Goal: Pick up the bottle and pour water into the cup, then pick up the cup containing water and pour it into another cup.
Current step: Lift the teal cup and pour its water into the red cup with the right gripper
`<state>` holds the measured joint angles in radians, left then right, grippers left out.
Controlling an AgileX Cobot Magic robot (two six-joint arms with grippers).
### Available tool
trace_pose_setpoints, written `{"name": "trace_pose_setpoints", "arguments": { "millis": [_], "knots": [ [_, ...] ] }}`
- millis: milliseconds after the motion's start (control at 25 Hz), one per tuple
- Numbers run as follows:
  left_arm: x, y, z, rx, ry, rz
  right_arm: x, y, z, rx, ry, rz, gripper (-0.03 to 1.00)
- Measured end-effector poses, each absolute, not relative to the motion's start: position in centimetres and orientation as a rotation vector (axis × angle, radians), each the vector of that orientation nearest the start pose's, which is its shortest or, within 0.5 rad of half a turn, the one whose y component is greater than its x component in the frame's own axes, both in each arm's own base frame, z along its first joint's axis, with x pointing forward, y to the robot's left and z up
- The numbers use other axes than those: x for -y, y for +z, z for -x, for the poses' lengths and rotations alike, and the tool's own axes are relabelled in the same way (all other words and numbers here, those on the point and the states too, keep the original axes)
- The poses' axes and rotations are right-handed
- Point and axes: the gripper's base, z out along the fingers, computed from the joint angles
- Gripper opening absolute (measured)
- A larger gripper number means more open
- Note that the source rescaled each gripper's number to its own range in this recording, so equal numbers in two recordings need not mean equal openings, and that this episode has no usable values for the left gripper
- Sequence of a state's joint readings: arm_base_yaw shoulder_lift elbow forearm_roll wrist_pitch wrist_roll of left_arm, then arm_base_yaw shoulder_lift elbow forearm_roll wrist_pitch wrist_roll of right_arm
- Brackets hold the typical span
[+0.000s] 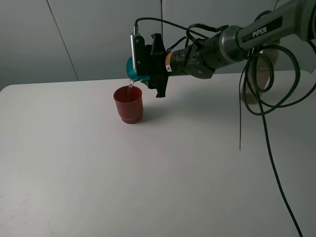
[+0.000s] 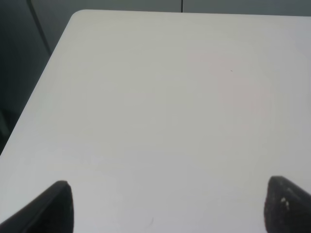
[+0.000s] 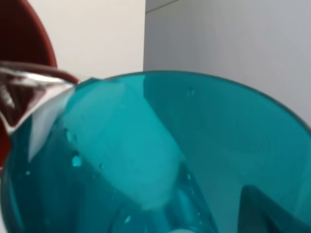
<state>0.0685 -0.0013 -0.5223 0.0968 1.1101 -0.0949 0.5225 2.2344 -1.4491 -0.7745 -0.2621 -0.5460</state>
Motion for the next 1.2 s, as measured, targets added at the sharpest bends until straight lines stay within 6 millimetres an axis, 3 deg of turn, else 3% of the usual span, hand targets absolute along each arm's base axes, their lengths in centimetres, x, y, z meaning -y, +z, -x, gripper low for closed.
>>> {"name": "trace_pose_setpoints", "arguments": {
  "millis": [360,1200],
  "knots": [
    [-0.7,28.0,1.1,-2.06,0.1,0.177,-26.1,14.6,-42.0,-1.085,-0.362,1.745,0.08],
    [-0.7,28.0,1.1,-2.06,0.102,0.178,-26.3,14.5,-41.9,-0.839,-0.518,1.9,0.08]
  ]
}}
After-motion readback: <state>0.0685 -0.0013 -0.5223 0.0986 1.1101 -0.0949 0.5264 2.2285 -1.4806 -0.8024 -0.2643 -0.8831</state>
